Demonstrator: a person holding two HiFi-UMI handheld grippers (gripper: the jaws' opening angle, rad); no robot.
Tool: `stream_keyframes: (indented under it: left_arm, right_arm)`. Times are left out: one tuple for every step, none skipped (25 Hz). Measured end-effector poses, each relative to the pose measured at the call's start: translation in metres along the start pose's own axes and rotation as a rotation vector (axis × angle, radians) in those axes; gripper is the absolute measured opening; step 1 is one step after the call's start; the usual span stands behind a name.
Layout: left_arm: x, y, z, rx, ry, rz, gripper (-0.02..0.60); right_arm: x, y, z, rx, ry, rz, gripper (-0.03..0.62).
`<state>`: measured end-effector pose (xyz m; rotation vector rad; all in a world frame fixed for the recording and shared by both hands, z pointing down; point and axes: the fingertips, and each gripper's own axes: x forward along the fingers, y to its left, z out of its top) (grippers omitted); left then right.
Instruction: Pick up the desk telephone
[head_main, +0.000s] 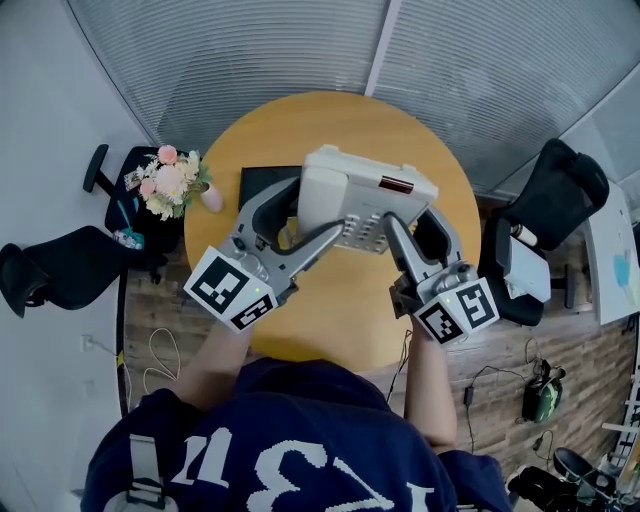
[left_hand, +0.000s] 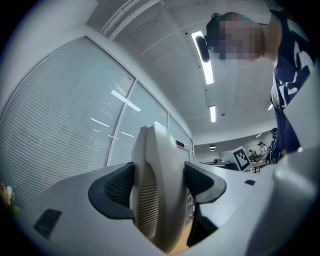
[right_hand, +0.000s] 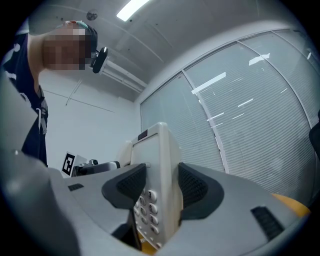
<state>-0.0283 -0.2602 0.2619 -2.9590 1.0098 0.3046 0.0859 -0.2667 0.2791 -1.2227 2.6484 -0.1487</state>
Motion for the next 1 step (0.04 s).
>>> stream_keyframes:
  left_arm:
    - [-0.0015, -0.0004, -0.0001, 0.000, 0.002, 0.002, 0.324]
  right_arm:
    - [-0.0003, 0.0014, -0.0005, -0.001, 0.002, 0.000, 0.219]
